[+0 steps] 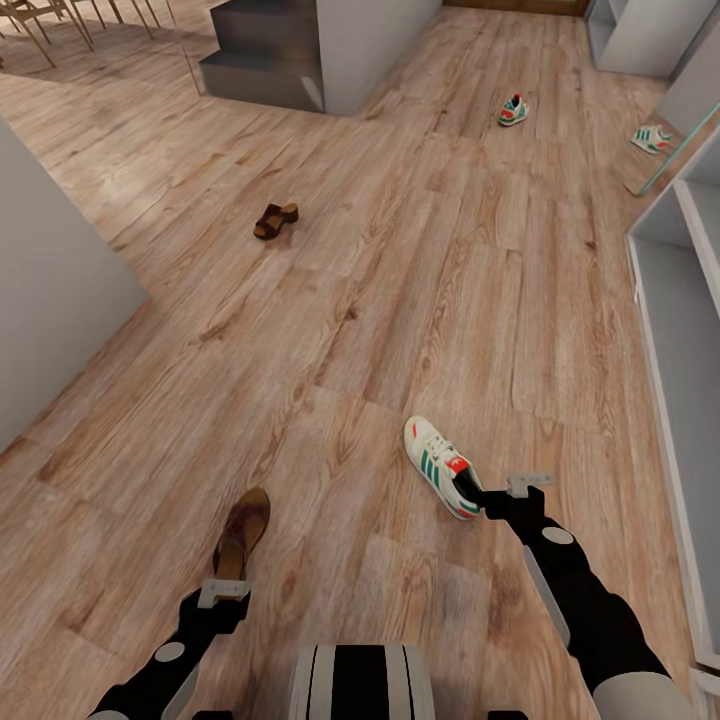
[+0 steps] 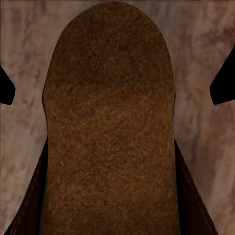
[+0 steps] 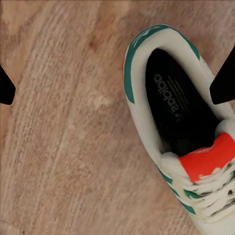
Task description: Pick up the two gym shoes and the two sandals from the corridor floor and place them onto the hallstand (shoe rack) in the corridor, making sure they are on the rack and not on the floor. Arrange them so the two gym shoes are next to each other and the two sandals are next to each other.
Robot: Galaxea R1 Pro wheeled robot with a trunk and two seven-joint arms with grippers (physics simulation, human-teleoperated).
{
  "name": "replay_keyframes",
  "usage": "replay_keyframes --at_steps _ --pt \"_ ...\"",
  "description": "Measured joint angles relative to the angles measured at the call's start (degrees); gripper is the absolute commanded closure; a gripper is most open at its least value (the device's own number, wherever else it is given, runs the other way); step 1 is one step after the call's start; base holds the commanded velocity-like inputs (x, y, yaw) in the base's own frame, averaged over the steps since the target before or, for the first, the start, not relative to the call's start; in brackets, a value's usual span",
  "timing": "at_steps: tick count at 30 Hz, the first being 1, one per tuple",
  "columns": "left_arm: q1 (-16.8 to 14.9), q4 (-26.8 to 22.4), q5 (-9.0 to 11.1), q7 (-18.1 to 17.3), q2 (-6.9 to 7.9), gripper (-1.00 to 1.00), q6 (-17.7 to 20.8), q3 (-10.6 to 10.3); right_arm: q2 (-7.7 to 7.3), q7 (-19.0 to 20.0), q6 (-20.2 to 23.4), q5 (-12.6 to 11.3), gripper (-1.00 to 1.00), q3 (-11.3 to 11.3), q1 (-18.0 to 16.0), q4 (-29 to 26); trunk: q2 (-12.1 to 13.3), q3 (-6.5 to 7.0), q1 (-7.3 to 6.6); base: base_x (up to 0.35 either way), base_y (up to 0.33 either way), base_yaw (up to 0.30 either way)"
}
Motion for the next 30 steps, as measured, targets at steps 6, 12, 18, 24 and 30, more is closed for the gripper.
replay_keyframes --at_steps 6,12,18,24,30 --pt "0.00 0.00 -0.02 0.01 -0.08 -1.00 -0.05 0.07 0.00 0.00 -0.02 0.00 -1.00 0.00 0.00 0.00 0.00 0.00 0.01 0.044 0.000 0.000" --pt "0.00 0.05 0.01 -0.01 -0.08 1.00 -0.05 0.04 0.00 0.00 0.00 0.00 -1.00 0.00 0.00 0.00 0.00 0.00 0.02 0.006 0.000 0.000" --pt "0.00 0.01 0.13 -0.01 -0.02 1.00 -0.01 0.09 -0.03 0.00 -0.02 0.00 -1.00 0.00 0.00 0.00 0.00 0.00 0.02 0.000 0.000 0.000" --pt "0.00 0.00 0.58 0.03 0.00 1.00 -0.07 0.24 -0.05 0.00 -0.03 0.00 -1.00 0.00 0.00 0.00 0.00 0.00 0.02 0.000 0.000 0.000" --pt "0.00 -0.01 0.63 0.10 0.00 1.00 -0.08 0.35 -0.09 0.00 -0.02 0.00 -1.00 -0.02 0.00 0.00 0.00 0.00 0.02 0.000 0.000 0.000"
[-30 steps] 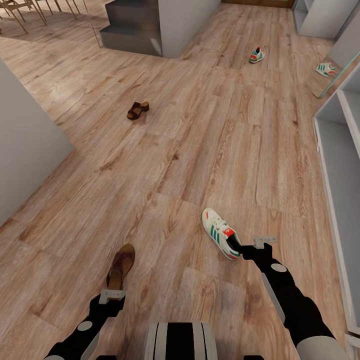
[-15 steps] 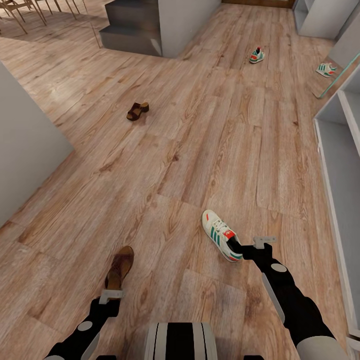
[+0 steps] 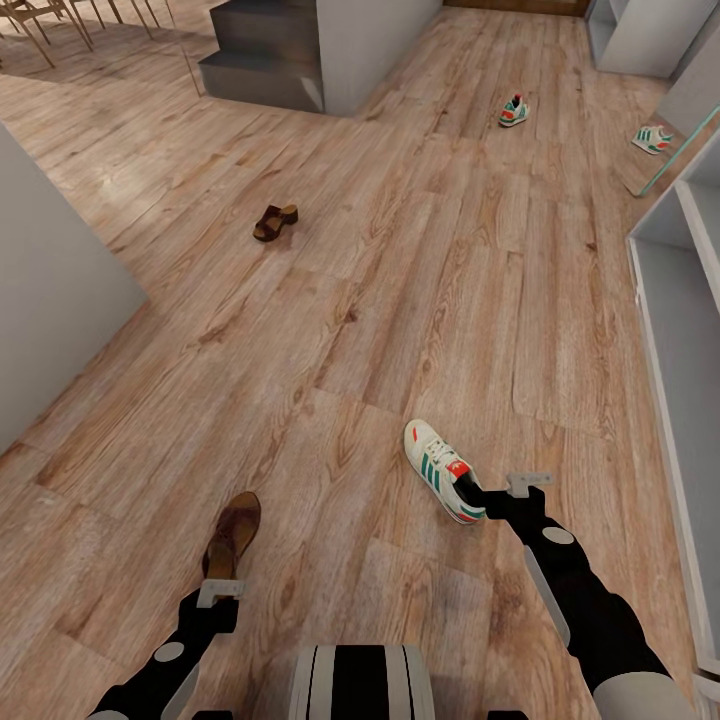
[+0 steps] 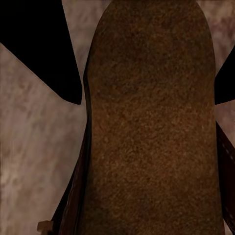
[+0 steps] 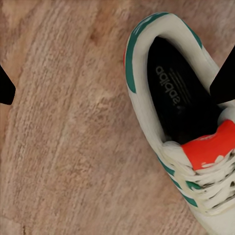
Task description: Pick up the two gym shoes and the two sandals from the corridor floor and place them onto the hallstand (shoe rack) in the corridor, making sure they are on the rack and not on the floor. Arrange them so the two gym shoes are next to each other and the two sandals are next to each other.
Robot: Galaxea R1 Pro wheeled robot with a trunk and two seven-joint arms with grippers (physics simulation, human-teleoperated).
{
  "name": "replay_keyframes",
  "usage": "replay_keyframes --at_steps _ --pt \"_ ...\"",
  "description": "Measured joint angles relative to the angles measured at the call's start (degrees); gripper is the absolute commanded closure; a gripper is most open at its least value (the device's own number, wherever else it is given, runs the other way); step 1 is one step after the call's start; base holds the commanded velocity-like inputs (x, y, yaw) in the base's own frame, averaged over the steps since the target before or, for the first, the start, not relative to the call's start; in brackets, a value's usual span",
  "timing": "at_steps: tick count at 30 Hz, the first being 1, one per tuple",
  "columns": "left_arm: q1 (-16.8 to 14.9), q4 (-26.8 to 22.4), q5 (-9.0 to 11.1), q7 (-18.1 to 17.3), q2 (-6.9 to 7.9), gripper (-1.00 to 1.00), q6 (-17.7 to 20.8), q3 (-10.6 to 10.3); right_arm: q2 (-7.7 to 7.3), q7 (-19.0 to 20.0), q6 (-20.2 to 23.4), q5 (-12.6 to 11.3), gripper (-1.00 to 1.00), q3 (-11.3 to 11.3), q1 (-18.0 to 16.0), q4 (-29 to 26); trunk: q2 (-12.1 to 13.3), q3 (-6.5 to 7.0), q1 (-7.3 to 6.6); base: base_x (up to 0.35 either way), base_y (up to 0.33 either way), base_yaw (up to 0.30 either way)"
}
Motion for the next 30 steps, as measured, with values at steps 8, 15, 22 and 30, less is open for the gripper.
replay_keyframes --at_steps 8,15,22,30 --pt "0.04 -0.70 -0.21 -0.07 -0.23 1.00 -0.09 -0.14 -0.07 0.00 -0.05 0.09 -1.00 0.02 0.00 -0.08 0.04 0.66 -0.08 0.000 0.000 0.000" --pt "0.11 -0.65 0.17 -0.09 0.32 1.00 0.05 0.25 -0.43 -0.08 -0.09 0.38 -1.00 0.01 0.00 -0.07 0.13 2.21 -0.26 0.000 0.000 0.000" --pt "0.10 -0.73 0.25 0.08 0.37 1.00 0.21 0.35 -0.41 -0.11 -0.11 0.43 -1.00 0.01 0.00 -0.13 0.23 3.76 -0.44 0.000 0.000 0.000" --pt "-0.16 -0.90 0.25 0.24 0.45 1.00 0.57 0.42 -0.44 -0.24 -0.12 0.47 -1.00 0.01 0.09 0.13 0.33 6.01 -0.65 0.000 0.000 0.000"
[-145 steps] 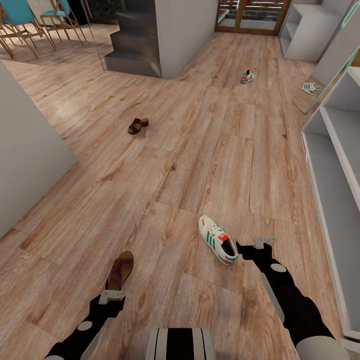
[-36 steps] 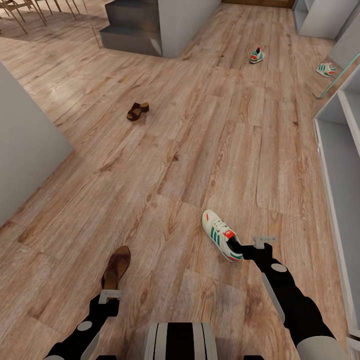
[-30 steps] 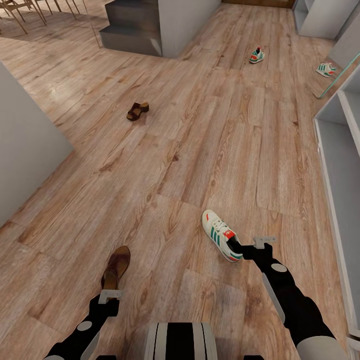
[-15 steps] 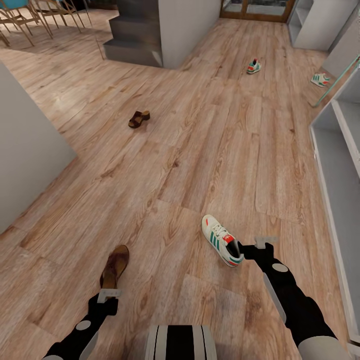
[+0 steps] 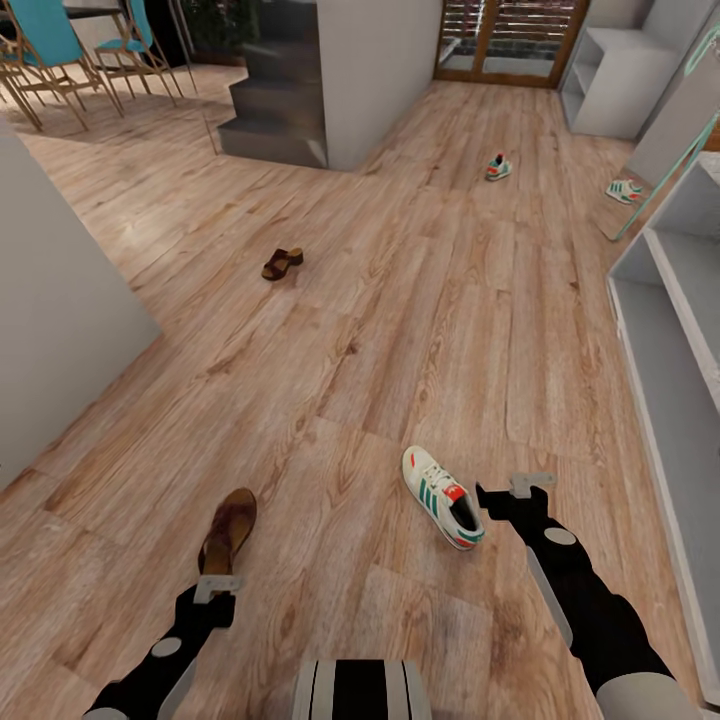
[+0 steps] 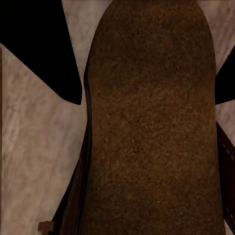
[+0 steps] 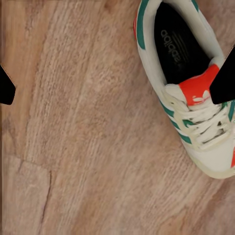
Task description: Pick up the two gym shoes and the two sandals from the corridor floor and place them onto the hallstand (shoe rack) in the corridor, making sure they are on the rack and not on the floor. Arrange them so the two gym shoes are next to each other and the two sandals are next to each other.
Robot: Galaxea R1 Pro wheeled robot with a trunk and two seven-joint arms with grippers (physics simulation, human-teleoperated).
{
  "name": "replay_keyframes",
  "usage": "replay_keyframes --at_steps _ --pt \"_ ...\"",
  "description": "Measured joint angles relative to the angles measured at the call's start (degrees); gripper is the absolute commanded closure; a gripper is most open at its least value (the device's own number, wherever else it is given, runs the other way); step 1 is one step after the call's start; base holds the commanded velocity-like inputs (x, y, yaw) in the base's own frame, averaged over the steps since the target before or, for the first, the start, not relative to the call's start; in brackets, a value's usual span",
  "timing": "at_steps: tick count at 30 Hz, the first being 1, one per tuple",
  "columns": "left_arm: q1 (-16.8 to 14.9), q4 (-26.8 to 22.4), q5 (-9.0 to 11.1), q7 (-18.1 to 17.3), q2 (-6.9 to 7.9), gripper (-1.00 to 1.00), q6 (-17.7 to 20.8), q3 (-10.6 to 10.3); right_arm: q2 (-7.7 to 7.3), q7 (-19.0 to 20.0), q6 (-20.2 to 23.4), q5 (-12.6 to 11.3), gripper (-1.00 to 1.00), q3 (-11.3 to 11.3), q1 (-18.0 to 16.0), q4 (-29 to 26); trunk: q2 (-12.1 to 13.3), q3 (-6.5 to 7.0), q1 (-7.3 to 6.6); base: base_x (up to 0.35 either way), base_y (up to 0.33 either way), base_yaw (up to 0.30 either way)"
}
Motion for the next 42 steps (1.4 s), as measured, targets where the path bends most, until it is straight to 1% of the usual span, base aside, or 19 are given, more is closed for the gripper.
replay_keyframes --at_steps 6,10,11,12,14,15,18,21,24,28,33,38,42 --pt "-0.56 -0.01 0.00 -0.12 -0.09 1.00 0.45 -0.10 0.08 0.00 0.00 0.01 -1.00 0.02 0.00 0.12 0.08 1.87 -0.15 0.000 0.000 0.000" --pt "-0.79 -0.11 -0.02 -0.09 -0.60 1.00 1.30 -0.23 0.08 0.00 0.00 0.01 -1.00 0.08 0.00 0.13 0.13 3.12 -0.26 0.000 0.000 0.000" --pt "-1.52 -0.85 -0.05 -0.08 -0.91 1.00 3.42 -0.28 0.08 0.00 0.00 0.01 -1.00 0.08 0.00 0.13 0.15 3.43 -0.29 0.000 0.000 0.000" --pt "-1.97 -1.42 -0.06 -0.08 -0.95 1.00 4.64 -0.23 0.09 0.00 0.00 0.01 -1.00 0.08 0.00 0.13 0.16 3.74 -0.31 0.000 0.000 0.000" --pt "-3.45 -4.89 -0.04 -0.21 -0.85 1.00 10.12 -0.25 0.09 0.00 0.00 0.01 -1.00 0.09 0.00 0.13 0.19 4.37 -0.36 0.000 0.000 0.000" --pt "-4.11 -8.35 -0.02 -0.34 -0.93 1.00 13.94 -0.26 0.09 0.00 0.00 0.01 -1.00 0.09 0.00 0.13 0.20 4.68 -0.39 0.000 0.000 0.000" --pt "-4.32 -12.77 -0.02 -0.32 -1.04 1.00 16.68 0.06 0.09 0.00 -0.02 0.01 -1.00 0.09 0.00 0.21 0.24 5.62 -0.47 0.000 0.000 0.000" --pt "-3.95 -13.61 0.11 -0.34 -1.07 1.00 16.88 0.26 0.09 0.00 -0.08 0.01 -1.00 0.07 0.02 0.26 0.28 6.55 -0.54 0.000 0.000 0.000" --pt "-3.79 -14.46 0.29 -0.40 -1.11 1.00 16.85 0.13 0.09 0.00 -0.16 0.01 -1.00 0.05 0.01 1.27 0.29 6.83 -0.54 0.000 0.000 0.000" --pt "-3.81 -14.75 0.47 -0.35 -1.01 1.00 16.83 0.21 0.09 0.00 -0.17 0.01 -1.00 0.01 0.00 1.42 0.29 7.18 -0.54 0.038 -0.006 0.000" --pt "-3.76 -15.08 0.54 -0.28 -1.02 1.00 16.87 0.15 0.09 0.00 -0.16 0.00 -1.00 -0.01 0.00 1.44 0.29 7.62 -0.56 0.230 -0.122 0.000" --pt "-3.75 -15.16 0.55 -0.28 -1.09 1.00 16.89 0.08 0.09 0.00 -0.16 -0.06 -1.00 -0.01 0.01 1.34 0.29 7.77 -0.56 0.276 -0.176 0.005" --pt "-3.73 -15.18 0.55 -0.27 -1.12 1.00 16.90 0.08 0.16 -0.04 -0.16 -0.07 -1.00 0.00 0.00 1.27 0.29 7.78 -0.56 0.240 -0.202 0.166"
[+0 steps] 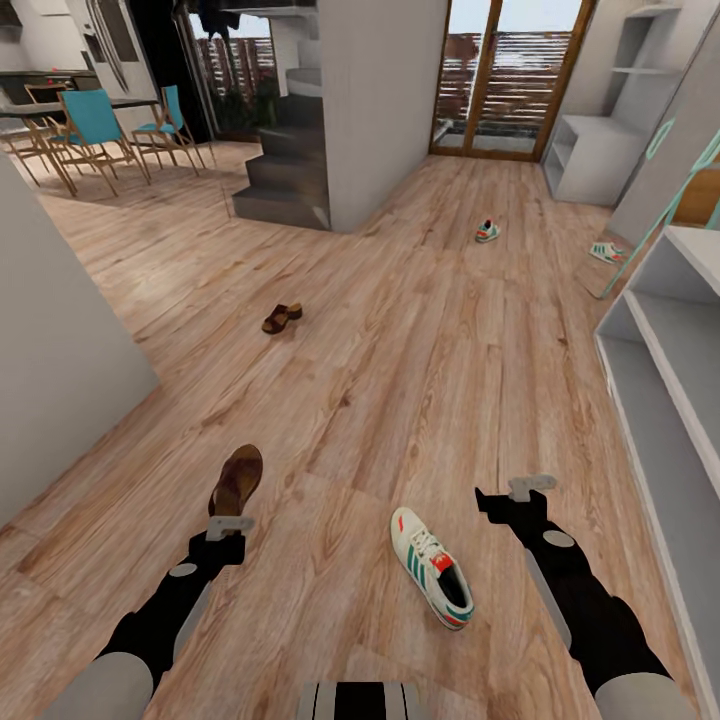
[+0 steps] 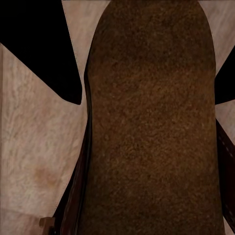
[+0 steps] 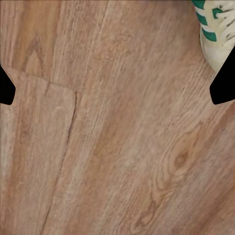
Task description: Pick up the two gym shoes and the two sandals from the corridor floor and place them onto the hallstand (shoe rack) in the corridor, making sure they are on the rack and not on the floor. Arrange them so the two gym shoes are next to each other and the two sandals are next to each other.
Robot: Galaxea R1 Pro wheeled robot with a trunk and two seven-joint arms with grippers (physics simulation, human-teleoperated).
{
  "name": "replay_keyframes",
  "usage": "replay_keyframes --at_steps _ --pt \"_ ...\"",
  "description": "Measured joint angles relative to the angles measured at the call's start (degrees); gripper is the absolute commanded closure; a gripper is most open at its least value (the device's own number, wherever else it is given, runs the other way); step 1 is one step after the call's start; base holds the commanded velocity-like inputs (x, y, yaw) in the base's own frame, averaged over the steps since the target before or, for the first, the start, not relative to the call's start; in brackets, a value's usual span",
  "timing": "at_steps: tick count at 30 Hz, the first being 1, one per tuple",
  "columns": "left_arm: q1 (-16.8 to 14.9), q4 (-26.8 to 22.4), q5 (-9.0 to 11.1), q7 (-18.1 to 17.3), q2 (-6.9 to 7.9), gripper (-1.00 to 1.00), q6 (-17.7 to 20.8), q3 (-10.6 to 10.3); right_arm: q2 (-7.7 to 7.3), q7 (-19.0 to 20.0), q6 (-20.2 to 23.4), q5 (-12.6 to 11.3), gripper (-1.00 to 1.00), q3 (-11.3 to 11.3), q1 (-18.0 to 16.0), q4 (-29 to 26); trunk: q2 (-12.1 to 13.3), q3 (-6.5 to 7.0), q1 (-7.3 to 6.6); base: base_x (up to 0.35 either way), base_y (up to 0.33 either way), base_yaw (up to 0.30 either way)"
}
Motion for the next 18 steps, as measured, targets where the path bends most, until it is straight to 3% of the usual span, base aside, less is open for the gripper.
replay_keyframes --at_steps 6,12,18 --pt "-0.08 0.00 0.00 0.07 -0.01 1.00 -0.01 0.00 0.02 -0.04 0.05 0.00 -1.00 0.00 0.00 -0.07 0.00 0.00 0.01 0.144 -0.244 0.202" --pt "-0.07 -0.01 0.00 0.08 -0.02 1.00 0.02 0.06 0.00 0.02 0.06 0.09 -1.00 0.08 0.01 0.05 0.00 0.00 0.02 0.024 -0.076 0.029" --pt "-0.02 -0.65 0.12 -0.28 -0.56 1.00 -0.82 0.04 1.95 0.07 0.44 0.06 -1.00 0.37 1.07 0.71 0.00 0.00 0.03 0.000 0.000 0.000"
